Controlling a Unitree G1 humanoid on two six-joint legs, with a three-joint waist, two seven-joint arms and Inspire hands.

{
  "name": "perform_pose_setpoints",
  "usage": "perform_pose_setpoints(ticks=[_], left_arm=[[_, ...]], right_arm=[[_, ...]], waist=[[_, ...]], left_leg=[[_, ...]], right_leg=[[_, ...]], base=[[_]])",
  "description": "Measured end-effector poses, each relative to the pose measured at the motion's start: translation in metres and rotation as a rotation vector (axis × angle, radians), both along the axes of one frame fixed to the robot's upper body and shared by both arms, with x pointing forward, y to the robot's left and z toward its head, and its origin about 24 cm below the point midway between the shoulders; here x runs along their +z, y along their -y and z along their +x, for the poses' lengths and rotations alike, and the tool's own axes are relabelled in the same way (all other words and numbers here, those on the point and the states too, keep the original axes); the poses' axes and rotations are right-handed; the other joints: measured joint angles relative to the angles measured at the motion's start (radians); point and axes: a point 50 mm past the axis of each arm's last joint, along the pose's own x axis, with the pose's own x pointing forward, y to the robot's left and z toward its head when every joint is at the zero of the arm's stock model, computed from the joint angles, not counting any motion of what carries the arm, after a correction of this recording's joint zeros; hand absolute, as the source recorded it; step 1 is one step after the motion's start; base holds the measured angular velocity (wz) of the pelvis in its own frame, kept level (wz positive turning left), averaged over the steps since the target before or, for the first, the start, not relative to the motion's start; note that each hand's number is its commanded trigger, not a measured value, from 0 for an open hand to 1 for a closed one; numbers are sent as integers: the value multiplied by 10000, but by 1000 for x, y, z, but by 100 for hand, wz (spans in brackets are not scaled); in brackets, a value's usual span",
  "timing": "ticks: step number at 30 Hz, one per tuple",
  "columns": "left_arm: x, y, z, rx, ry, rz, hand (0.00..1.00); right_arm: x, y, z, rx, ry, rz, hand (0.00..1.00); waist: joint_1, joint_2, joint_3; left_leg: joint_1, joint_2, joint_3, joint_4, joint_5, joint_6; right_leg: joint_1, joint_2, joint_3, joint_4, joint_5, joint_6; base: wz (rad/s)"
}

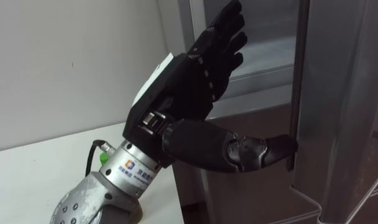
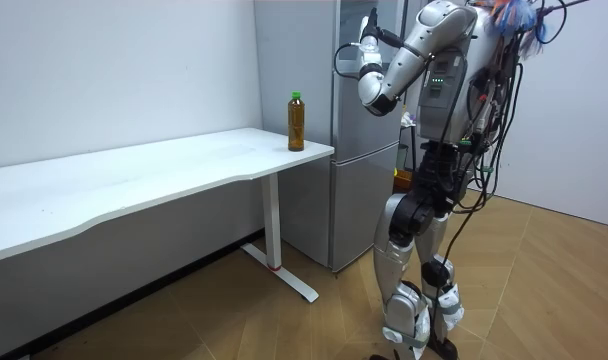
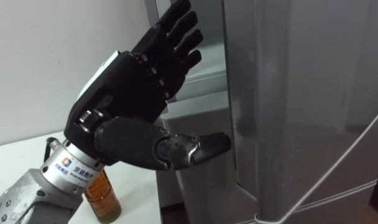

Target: Put the bottle in the upper fridge

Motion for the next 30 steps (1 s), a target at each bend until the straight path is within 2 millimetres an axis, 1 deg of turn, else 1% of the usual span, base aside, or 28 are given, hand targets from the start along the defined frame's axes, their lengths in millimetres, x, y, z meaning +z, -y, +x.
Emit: perform_pose_setpoints(ticks=[6, 11, 13, 16, 19, 30], left_arm=[[-1, 3, -1, -258, 68, 153, 0], [-5, 13, -5, -855, 54, 420, 0], [-8, 20, -8, -1229, 19, 599, 0], [-12, 30, -13, -1912, 28, 897, 0], [-12, 33, -15, -2312, 155, 1017, 0], [-13, 40, -19, -3029, 320, 1104, 0]], right_arm=[[0, 0, 0, -5, -45, 2, 0], [0, 0, 2, 174, -112, -138, 0], [0, 0, 3, 213, -110, -162, 0], [0, -1, 5, 322, -87, -192, 0], [0, -2, 8, 492, -58, -202, 0], [0, -2, 9, 588, -90, -274, 0]], waist=[[-15, -19, -7], [-30, -28, -3], [-39, -28, -4], [-140, -21, -8], [-285, -20, -9], [-319, -24, -5]], left_leg=[[14, -2, 1, 8, 0, 0], [14, 2, 8, 17, 0, 0], [5, 0, 9, 24, 0, 1], [-21, 2, 13, 26, 0, 1], [-14, 9, 20, 23, 0, 0], [6, 16, 35, 23, 0, 0]], right_leg=[[0, -8, -5, 2, 0, 1], [-12, -10, -13, -4, 0, 3], [-21, -12, -8, 2, 3, 8], [-44, -6, -5, 2, 3, 7], [-48, 1, 22, 29, 11, -4], [-33, 1, 43, 35, 16, -9]], base=[[0], [0], [0], [0], [-3], [0]])
